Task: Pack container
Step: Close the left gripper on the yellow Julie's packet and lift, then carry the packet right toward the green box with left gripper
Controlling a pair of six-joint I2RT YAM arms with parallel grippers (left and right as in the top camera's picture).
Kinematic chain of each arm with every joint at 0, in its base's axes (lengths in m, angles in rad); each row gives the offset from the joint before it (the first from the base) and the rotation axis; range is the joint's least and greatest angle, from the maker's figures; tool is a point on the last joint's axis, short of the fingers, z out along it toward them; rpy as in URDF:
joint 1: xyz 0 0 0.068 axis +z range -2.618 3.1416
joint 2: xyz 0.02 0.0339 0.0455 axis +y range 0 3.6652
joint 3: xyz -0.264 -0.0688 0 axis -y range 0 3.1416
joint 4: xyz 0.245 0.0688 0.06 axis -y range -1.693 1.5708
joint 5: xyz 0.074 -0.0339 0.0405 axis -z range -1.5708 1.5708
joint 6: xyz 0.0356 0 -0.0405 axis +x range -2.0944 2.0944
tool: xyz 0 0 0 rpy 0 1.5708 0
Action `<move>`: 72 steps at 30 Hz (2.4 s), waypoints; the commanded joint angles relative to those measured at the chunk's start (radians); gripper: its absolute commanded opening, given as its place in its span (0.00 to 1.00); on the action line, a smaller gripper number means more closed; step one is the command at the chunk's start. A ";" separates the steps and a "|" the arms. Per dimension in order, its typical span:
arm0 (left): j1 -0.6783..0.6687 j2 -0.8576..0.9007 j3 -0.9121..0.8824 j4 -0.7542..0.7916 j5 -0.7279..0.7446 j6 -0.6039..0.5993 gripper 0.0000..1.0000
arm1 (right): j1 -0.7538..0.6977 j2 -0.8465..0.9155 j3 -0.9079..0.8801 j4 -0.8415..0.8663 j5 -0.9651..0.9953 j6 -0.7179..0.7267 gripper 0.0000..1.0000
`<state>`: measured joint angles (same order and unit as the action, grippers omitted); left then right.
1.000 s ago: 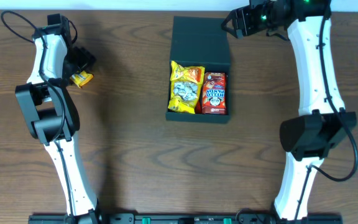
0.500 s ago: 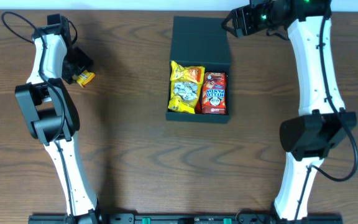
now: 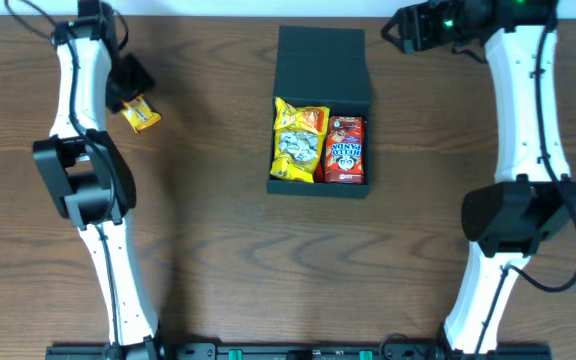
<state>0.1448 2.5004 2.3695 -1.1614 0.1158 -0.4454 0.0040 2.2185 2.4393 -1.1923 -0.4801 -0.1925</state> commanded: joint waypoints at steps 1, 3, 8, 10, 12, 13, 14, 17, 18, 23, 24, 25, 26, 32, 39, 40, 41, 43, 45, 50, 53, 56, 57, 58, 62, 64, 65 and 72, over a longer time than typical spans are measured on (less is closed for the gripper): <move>-0.057 0.003 0.085 -0.036 -0.040 0.079 0.58 | -0.037 -0.006 0.009 0.000 0.002 -0.014 0.63; -0.095 0.003 0.124 -0.066 -0.090 0.115 0.62 | -0.059 -0.006 0.009 0.000 0.000 -0.014 0.62; -0.138 0.004 0.143 -0.138 -0.253 0.073 0.74 | -0.095 -0.006 0.009 -0.008 -0.024 -0.015 0.62; -0.115 0.006 0.116 -0.148 -0.228 0.029 0.75 | -0.103 -0.006 0.009 -0.010 -0.037 -0.014 0.63; -0.084 0.006 0.086 -0.149 -0.182 0.000 0.76 | -0.105 -0.006 0.009 -0.010 -0.038 -0.015 0.63; -0.068 0.006 0.071 -0.148 -0.161 -0.013 0.77 | -0.105 -0.006 0.009 -0.010 -0.038 -0.015 0.63; -0.052 0.006 0.056 -0.149 -0.145 -0.029 0.76 | -0.105 -0.006 0.009 -0.010 -0.038 -0.015 0.63; -0.011 0.006 0.017 -0.145 -0.135 -0.062 0.78 | -0.104 -0.006 0.009 -0.009 -0.041 -0.015 0.63; -0.002 0.006 0.007 -0.138 -0.124 -0.064 0.80 | -0.103 -0.006 0.009 -0.008 -0.041 -0.015 0.63; 0.017 0.006 -0.039 -0.080 -0.062 -0.102 0.85 | -0.103 -0.006 0.009 -0.007 -0.049 -0.014 0.63; 0.018 0.008 -0.048 -0.064 -0.049 -0.110 0.85 | -0.103 -0.006 0.009 -0.007 -0.049 -0.014 0.63; 0.018 0.008 -0.057 -0.047 -0.039 -0.110 0.85 | -0.103 -0.006 0.009 -0.008 -0.051 -0.014 0.63; 0.017 0.009 -0.066 -0.029 -0.028 -0.110 0.85 | -0.101 -0.006 0.009 -0.008 -0.052 -0.014 0.63; 0.008 0.015 -0.079 0.013 -0.007 -0.109 0.84 | -0.101 -0.006 0.009 -0.009 -0.051 -0.014 0.64; 0.010 0.015 -0.112 0.017 -0.014 -0.109 0.85 | -0.101 -0.006 0.009 -0.009 -0.051 -0.014 0.64; 0.010 0.015 -0.116 0.017 -0.014 -0.109 0.84 | -0.101 -0.006 0.009 -0.009 -0.051 -0.014 0.64; 0.010 0.015 -0.120 0.018 -0.014 -0.109 0.84 | -0.101 -0.006 0.009 -0.008 -0.051 -0.014 0.64; 0.010 0.015 -0.125 0.022 -0.015 -0.109 0.84 | -0.101 -0.006 0.008 -0.007 -0.051 -0.015 0.64; 0.010 0.019 -0.126 0.023 -0.015 -0.109 0.84 | -0.101 -0.006 0.008 -0.005 -0.051 -0.015 0.64; 0.010 0.043 -0.126 0.018 -0.012 -0.109 0.83 | -0.101 -0.006 0.008 -0.005 -0.051 -0.015 0.64; 0.011 0.049 -0.126 0.018 -0.011 -0.109 0.81 | -0.101 -0.006 0.008 -0.005 -0.051 -0.015 0.64; 0.012 0.050 -0.126 0.019 -0.019 -0.109 0.79 | -0.101 -0.006 0.008 -0.005 -0.051 -0.015 0.64; 0.014 0.051 -0.126 0.022 -0.019 -0.108 0.78 | -0.101 -0.006 0.008 -0.005 -0.051 -0.015 0.64; 0.015 0.053 -0.126 0.023 -0.019 -0.108 0.78 | -0.101 -0.006 0.009 -0.005 -0.051 -0.015 0.64; 0.021 0.062 -0.126 0.027 -0.018 -0.108 0.73 | -0.101 -0.006 0.008 -0.007 -0.051 -0.015 0.64; 0.021 0.063 -0.126 0.029 -0.018 -0.104 0.71 | -0.101 -0.006 0.009 -0.008 -0.051 -0.015 0.64; 0.020 0.063 -0.126 0.033 -0.018 -0.100 0.70 | -0.101 -0.006 0.008 -0.008 -0.051 -0.015 0.64; 0.019 0.063 -0.126 0.034 -0.018 -0.072 0.53 | -0.101 -0.006 0.009 -0.009 -0.051 -0.015 0.64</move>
<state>0.1619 2.5362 2.2505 -1.1225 0.1017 -0.5419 -0.0998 2.2185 2.4397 -1.1995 -0.5163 -0.1925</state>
